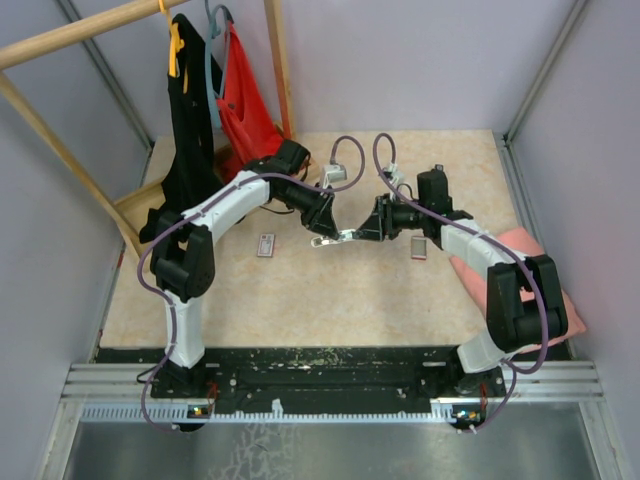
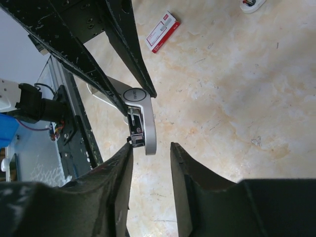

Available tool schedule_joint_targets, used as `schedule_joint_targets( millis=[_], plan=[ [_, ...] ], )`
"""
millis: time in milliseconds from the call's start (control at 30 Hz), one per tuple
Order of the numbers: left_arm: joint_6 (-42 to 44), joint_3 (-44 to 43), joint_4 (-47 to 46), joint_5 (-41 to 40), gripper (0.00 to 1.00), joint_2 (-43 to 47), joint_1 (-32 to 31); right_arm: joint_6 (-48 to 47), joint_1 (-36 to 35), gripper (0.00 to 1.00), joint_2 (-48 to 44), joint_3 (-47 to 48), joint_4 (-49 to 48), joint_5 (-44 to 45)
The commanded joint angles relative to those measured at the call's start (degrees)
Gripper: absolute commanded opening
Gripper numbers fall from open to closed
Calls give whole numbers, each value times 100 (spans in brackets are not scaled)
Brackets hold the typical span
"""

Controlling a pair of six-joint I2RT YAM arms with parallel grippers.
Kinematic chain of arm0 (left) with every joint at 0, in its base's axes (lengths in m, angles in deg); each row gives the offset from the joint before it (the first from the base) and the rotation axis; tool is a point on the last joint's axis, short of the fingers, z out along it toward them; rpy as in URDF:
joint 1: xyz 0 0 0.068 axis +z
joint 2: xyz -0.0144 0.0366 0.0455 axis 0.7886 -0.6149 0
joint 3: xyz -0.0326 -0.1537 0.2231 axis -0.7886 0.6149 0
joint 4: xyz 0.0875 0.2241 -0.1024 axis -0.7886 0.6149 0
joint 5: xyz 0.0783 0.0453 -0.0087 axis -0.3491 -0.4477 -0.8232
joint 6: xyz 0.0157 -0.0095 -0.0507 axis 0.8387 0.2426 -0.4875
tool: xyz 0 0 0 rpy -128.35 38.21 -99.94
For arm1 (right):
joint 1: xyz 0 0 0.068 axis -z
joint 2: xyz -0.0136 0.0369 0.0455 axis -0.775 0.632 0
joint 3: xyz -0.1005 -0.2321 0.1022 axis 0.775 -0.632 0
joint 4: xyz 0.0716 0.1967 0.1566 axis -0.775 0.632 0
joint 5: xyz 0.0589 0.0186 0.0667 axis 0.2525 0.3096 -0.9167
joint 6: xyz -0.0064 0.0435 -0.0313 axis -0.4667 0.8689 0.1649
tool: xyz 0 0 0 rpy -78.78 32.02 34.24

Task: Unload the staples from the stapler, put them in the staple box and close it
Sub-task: Unload the staple at the center of the board.

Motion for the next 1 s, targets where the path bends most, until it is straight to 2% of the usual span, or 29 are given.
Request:
schedule_joint_targets(
  millis=[0, 167, 467, 667, 967],
  plan=[
    [-16, -197, -48, -150, 0, 19, -74, -252, 15, 39, -264, 194, -61, 19],
    [-138, -47, -411, -802, 0, 147, -79, -313, 240, 49, -348, 226, -12, 99],
    [-235, 730, -1671, -2056, 0, 466, -158, -106, 847, 63, -615, 216, -135, 199],
    [-18, 1345, -2496, -3024, 0, 694, -394, 343, 1404, 66, -670, 118, -438, 433],
    [648, 2555, -4074, -4683, 0, 1132, -1212, 721, 1995, 67, -780, 10, -654, 961]
  ],
)
